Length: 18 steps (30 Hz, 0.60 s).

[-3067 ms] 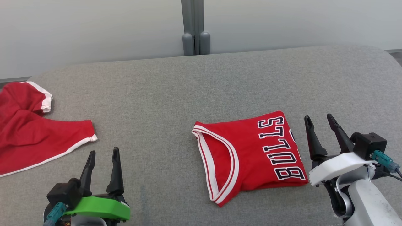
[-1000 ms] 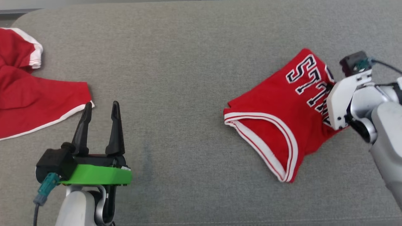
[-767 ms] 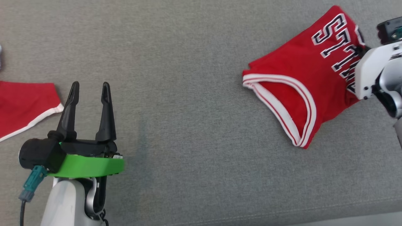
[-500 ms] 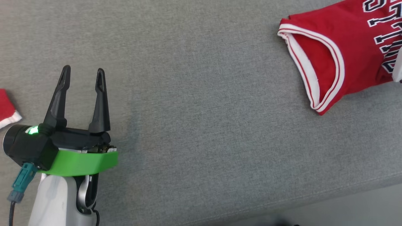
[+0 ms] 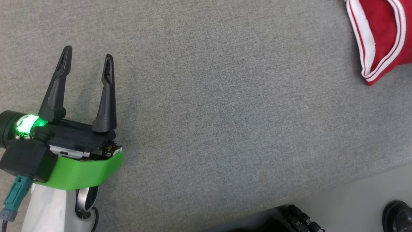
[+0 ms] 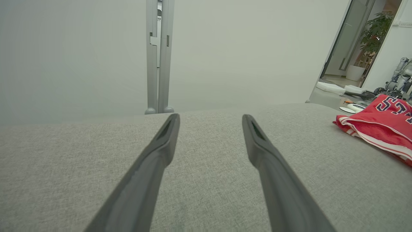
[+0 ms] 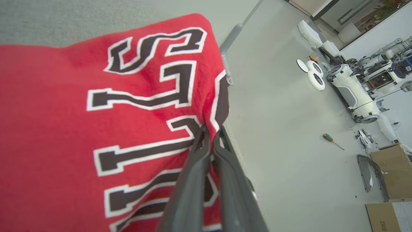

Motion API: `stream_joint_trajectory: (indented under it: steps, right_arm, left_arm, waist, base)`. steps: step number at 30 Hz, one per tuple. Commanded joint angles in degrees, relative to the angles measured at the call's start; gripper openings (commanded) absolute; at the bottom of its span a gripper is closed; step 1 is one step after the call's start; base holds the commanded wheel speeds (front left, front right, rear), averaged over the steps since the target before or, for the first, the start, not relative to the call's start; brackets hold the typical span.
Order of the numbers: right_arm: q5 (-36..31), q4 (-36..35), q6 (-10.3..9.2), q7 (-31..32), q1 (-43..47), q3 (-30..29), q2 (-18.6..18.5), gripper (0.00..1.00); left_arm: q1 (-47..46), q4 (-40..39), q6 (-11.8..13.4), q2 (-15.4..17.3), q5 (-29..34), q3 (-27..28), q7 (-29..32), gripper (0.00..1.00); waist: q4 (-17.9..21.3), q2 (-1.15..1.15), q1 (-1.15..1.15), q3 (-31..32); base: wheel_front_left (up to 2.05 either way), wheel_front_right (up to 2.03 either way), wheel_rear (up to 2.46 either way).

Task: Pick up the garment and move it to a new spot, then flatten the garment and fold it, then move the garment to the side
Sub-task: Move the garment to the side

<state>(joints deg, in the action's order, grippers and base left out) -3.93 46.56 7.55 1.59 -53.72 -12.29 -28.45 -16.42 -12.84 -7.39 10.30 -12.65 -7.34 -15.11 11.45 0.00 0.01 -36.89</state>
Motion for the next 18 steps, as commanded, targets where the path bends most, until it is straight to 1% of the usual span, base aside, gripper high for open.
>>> stream_joint_trajectory:
  steps: [1,3,6,7,8,9,12,15,18]
  right_arm:
    - [-1.35,0.31,-0.11,-0.83,-0.94,-1.31,-0.41,0.0]
    - [-3.6,-0.04,-0.11,-2.3,-1.21,-3.49,-0.41,0.0]
    - [-6.11,-0.14,-0.1,-4.08,-1.14,-6.17,0.7,0.0]
    - [-6.61,-0.05,-0.1,-4.39,-1.02,-6.74,0.73,0.03]
    - [-7.15,-0.03,-0.1,-5.05,-0.93,-7.21,0.86,0.62]
    - [-7.58,-0.03,-0.1,-5.52,-0.92,-7.72,1.04,1.0]
    - [-9.5,0.6,-0.1,-7.09,-0.59,-8.5,1.57,1.0]
    - [-11.33,0.72,-0.1,-8.96,0.55,-9.78,1.91,1.0]
    - [-10.98,0.16,-0.1,-12.08,1.91,-10.3,3.38,1.0]
  left_arm:
    - [-0.37,-0.49,-0.16,0.74,0.67,0.3,-0.02,1.0]
    - [0.05,-1.03,-0.16,0.79,0.53,0.83,-0.03,1.0]
    - [0.59,-1.2,-0.16,0.76,0.18,1.11,-0.02,1.0]
    - [0.73,-1.18,-0.16,0.69,0.12,1.18,-0.02,1.0]
    - [0.84,-1.14,-0.16,0.55,0.02,1.15,-0.02,1.0]
    - [0.9,-1.1,-0.16,0.39,0.04,1.11,-0.02,1.0]
    - [1.1,-0.37,-0.16,0.0,-0.02,0.98,-0.02,1.0]
    - [1.17,0.42,-0.16,-1.05,-0.54,0.76,-0.03,1.0]
    - [1.92,2.1,-0.16,-2.05,-1.08,1.39,-0.02,1.0]
  waist:
    - [-0.71,0.0,-0.01,-1.12]
    - [-1.29,0.0,-0.01,-1.27]
    - [-2.1,0.0,-0.01,-1.22]
    - [-2.28,0.0,-0.01,-1.14]
    - [-2.54,0.0,-0.01,-1.0]
    - [-2.67,0.0,-0.01,-0.89]
    - [-3.09,0.0,-0.01,0.09]
    - [-3.73,0.0,-0.01,2.04]
    - [-4.42,0.0,-0.01,5.01]
  base:
    - [0.0,0.0,0.0]
    - [0.0,0.0,0.0]
    - [0.0,0.0,0.0]
    - [0.0,0.0,0.0]
    - [0.0,0.0,0.0]
    - [0.0,0.0,0.0]
    - [0.0,0.0,0.0]
    - [0.0,0.0,0.0]
    - [0.0,0.0,0.0]
